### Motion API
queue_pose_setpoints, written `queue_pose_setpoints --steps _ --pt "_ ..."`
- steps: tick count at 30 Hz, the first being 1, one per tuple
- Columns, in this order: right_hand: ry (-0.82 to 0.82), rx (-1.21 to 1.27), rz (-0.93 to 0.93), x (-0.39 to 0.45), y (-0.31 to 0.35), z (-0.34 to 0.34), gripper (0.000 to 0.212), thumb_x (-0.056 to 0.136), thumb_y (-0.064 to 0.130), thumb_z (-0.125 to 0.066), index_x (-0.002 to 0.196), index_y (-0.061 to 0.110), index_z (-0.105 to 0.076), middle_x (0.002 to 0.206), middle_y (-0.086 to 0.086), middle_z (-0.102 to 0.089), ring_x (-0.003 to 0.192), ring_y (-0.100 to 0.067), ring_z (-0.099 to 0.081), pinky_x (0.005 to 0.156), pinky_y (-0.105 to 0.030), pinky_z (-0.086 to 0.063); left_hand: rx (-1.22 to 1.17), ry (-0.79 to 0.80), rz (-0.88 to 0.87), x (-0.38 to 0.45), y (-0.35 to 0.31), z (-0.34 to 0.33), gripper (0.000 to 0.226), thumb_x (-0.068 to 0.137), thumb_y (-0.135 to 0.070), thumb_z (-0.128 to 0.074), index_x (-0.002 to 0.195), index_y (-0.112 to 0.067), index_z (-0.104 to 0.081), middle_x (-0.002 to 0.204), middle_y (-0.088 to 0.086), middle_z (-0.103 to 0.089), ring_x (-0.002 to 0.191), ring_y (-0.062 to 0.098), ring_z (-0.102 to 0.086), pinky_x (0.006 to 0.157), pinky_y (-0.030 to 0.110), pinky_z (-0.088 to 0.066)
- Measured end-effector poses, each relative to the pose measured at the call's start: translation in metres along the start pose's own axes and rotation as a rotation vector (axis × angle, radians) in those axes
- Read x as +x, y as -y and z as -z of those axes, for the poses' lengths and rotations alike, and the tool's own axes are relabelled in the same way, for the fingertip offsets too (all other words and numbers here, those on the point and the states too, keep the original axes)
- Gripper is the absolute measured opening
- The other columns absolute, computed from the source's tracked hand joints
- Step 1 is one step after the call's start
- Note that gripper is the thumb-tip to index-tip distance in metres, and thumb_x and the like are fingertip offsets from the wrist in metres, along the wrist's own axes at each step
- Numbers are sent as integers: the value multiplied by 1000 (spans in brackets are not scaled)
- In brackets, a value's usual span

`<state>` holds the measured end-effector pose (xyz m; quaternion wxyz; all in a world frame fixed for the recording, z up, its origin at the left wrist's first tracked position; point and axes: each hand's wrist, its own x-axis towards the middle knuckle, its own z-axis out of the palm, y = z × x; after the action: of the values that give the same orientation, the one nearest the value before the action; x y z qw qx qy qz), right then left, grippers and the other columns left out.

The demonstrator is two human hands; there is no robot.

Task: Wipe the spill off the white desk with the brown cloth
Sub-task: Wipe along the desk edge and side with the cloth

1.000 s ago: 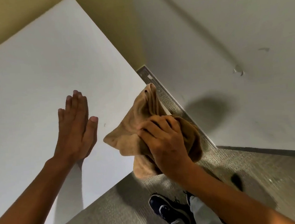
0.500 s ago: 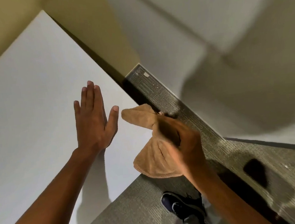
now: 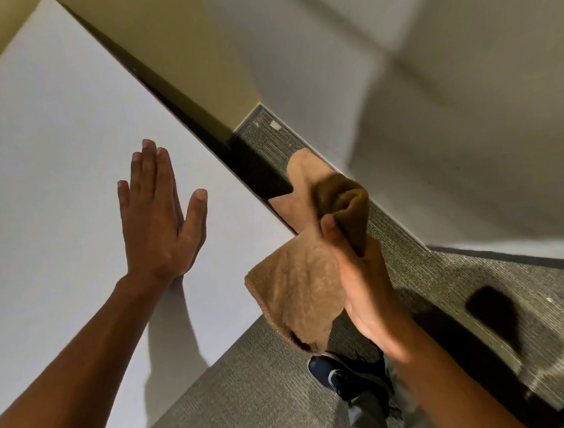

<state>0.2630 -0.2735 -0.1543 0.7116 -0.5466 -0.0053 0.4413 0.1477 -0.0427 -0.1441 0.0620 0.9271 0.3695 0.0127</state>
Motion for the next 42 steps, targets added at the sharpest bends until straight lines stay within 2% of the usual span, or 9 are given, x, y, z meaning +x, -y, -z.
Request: queue_pose_setpoints --steps 2,5,10,13,18,21,23,33,42 --pt "43 -56 39 -3 1 2 31 84 49 -70 61 31 -59 53 16 -43 52 0 -38 55 -20 -29 4 -1 -5 0 0 0 76 98 -61 -20 159 -17 -8 168 2 0 155 18 3 125 48 -3" --pt "102 -165 82 -9 2 3 37 93 20 -63 59 20 -49 43 18 -41 41 3 -39 48 -7 -29 -2 -6 -2 -1 -1 0 76 98 -61 -19 159 -17 -7 168 1 0 155 17 3 125 47 -3" --pt "175 -314 139 7 8 -3 45 95 26 -66 58 9 -48 43 2 -47 37 -13 -43 40 -28 -35 -14 -36 10 -1 0 -2 78 97 -65 -16 159 -19 -5 168 0 2 155 17 5 124 45 1" --pt "253 -384 164 23 8 -1 49 96 28 -65 54 19 -41 36 11 -34 33 -3 -31 41 -17 -29 -8 -57 8 -3 2 -6 79 97 -66 -16 159 -19 -2 168 2 5 155 19 7 123 44 3" --pt "333 -473 135 40 14 0 38 96 31 -65 61 27 -51 43 19 -52 42 6 -48 47 -7 -38 -42 -79 -4 -5 6 -8 79 97 -65 -20 159 -19 -1 168 4 6 154 21 8 121 42 6" --pt "350 -520 168 57 23 -13 26 98 34 -62 86 13 -72 83 0 -76 81 -9 -71 81 -29 -59 -43 -84 11 -3 6 -9 79 97 -64 -22 159 -17 -3 168 6 5 154 22 7 120 41 7" --pt "347 -545 183 71 30 -23 33 98 36 -61 101 6 -74 97 -14 -76 92 -25 -72 86 -43 -58 -43 -89 23 -3 5 -9 80 97 -64 -22 159 -17 -4 168 6 3 154 22 6 119 40 7" --pt "348 -569 175 80 27 -32 29 95 41 -62 96 15 -74 91 2 -77 88 -16 -72 89 -42 -58 -43 -90 48 -5 -1 -4 77 98 -59 -27 159 -16 -6 168 5 2 154 21 5 121 42 4" --pt "323 -580 202 74 26 -31 32 94 44 -62 101 13 -70 95 -3 -76 88 -19 -72 86 -44 -59 -51 -115 26 -6 4 -7 85 95 -65 -25 159 -14 -3 168 5 2 154 22 7 120 41 7"
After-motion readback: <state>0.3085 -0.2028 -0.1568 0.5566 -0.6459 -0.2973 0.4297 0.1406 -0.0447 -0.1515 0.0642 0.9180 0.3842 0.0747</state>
